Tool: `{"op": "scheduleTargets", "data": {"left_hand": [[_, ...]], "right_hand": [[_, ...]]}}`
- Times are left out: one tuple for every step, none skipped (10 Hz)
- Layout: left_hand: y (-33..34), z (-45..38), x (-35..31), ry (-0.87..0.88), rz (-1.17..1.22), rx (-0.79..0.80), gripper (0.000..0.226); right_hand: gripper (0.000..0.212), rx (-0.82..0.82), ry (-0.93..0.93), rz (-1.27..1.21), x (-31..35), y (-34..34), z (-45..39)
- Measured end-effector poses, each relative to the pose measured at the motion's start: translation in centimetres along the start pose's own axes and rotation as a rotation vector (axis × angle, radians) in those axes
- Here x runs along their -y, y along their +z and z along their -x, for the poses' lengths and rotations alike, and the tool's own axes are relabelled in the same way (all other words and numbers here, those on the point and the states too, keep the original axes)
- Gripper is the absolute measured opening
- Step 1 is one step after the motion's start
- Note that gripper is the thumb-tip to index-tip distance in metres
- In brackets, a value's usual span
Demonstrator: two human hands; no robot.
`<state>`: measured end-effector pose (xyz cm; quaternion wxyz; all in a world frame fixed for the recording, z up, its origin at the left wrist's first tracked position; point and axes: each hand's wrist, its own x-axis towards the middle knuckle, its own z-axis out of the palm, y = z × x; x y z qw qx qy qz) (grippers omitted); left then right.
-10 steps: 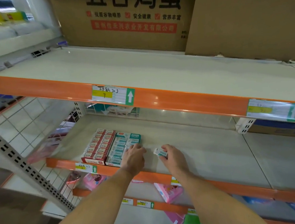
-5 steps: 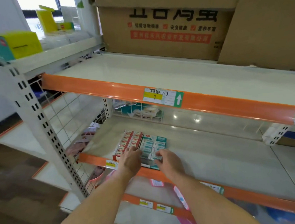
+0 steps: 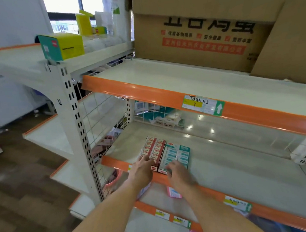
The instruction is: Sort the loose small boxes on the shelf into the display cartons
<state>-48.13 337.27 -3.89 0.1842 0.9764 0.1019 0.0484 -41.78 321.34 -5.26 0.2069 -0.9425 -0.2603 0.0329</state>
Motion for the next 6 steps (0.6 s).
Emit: {"op": "scheduleTargets", "data": {"left_hand": [[0.0,-0.1,0.3,-0.007,-0.017,0.011,0.042],[0.0,-0.2,0.2,-0.013,-0.055,0.028,0.039],[-0.2,-0.4,0.0,-0.013,-0.082,0.099,0.039],[-1.2,-0.9,-0.2,0.014,-0.107,0.154,0.037],[-1.9,-1.2,-1.0,0.058,-0.094,0.124,0.032],[-2.3,-1.3,-2.6,0.132,-0.095,0.119,0.030]], "right_hand": [[0.030,-0.013,0.007,0.019,0.3,0.1,0.4],[0.036,-0.040,0.049,0.054,0.6,0.1,1.5],[0.033,-0.017,0.064,0.079,0.3,-0.2,2.9],[0.026,-0.007,0.112,0.059,0.6,-2.4,3.3],[0.024,-0.050,0.161,0.037,0.2,-4.3,3.3],[0.022,-0.158,0.218,-0.081,0.2,-6.6,3.8]]}}
